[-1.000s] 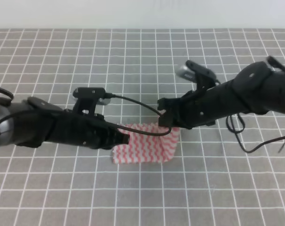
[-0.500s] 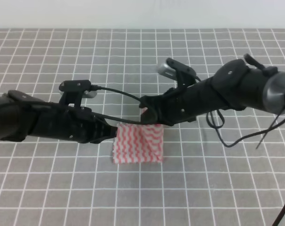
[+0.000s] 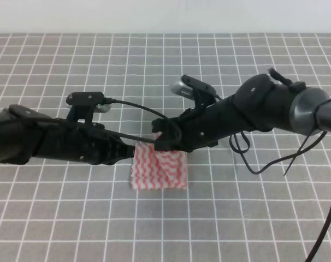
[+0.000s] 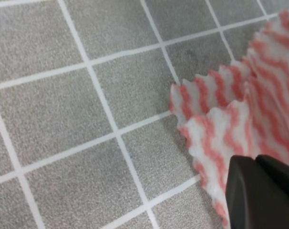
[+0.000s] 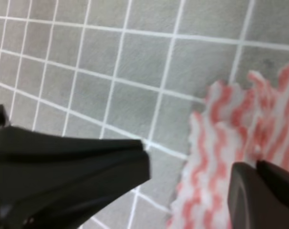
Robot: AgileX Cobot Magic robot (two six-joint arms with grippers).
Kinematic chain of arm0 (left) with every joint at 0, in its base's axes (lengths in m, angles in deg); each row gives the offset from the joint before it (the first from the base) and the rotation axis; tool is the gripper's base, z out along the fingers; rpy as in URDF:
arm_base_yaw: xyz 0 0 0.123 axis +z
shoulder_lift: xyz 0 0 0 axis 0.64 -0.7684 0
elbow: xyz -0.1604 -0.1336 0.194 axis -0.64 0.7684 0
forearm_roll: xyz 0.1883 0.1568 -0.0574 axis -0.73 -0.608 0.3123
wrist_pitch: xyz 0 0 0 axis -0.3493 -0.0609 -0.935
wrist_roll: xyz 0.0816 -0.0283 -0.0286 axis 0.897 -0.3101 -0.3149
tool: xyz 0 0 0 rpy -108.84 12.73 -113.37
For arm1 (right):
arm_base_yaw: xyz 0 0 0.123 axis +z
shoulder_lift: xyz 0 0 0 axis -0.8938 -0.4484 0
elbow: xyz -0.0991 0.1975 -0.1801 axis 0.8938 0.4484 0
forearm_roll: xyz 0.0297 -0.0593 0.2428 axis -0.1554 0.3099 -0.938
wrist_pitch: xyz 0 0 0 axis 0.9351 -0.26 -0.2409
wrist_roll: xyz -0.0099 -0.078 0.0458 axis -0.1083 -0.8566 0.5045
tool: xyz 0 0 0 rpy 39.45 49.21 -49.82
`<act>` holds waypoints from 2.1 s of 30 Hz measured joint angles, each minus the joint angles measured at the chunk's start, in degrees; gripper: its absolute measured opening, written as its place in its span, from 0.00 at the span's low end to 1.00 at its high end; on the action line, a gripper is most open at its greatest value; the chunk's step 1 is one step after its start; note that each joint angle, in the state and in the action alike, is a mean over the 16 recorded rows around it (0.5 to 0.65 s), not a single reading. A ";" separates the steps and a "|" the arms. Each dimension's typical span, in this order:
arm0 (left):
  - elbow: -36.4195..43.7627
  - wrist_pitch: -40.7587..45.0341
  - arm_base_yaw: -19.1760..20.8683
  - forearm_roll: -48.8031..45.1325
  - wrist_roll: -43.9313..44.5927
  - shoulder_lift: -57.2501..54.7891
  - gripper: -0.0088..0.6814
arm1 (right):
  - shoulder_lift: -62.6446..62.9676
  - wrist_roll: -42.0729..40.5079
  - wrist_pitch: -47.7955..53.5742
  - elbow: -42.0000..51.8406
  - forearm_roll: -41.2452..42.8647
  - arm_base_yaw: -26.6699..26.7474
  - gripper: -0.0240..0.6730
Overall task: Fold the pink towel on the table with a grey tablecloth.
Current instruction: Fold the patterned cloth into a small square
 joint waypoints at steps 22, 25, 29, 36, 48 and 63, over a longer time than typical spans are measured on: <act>0.00 -0.72 0.00 -0.01 0.00 -0.02 0.01 | -3.17 -0.06 0.22 -2.28 -1.04 0.87 0.01; -0.02 -0.79 0.01 -0.07 0.00 -0.07 0.01 | -3.31 -0.09 0.31 -2.27 -1.20 0.87 0.01; 0.01 -0.89 0.00 0.01 -0.01 0.00 0.01 | -3.40 -0.13 0.63 -2.28 -1.52 0.87 0.01; -0.01 -1.06 0.00 -0.04 -0.02 -0.02 0.01 | -3.41 -0.15 1.06 -2.29 -2.01 0.87 0.01; -0.02 -1.31 0.00 -0.07 -0.02 -0.02 0.01 | -3.47 -0.17 1.89 -2.30 -3.98 0.87 0.12; 0.02 -0.97 0.62 0.06 -0.02 0.20 0.01 | -3.21 -2.03 5.45 -2.30 -8.65 -0.92 0.36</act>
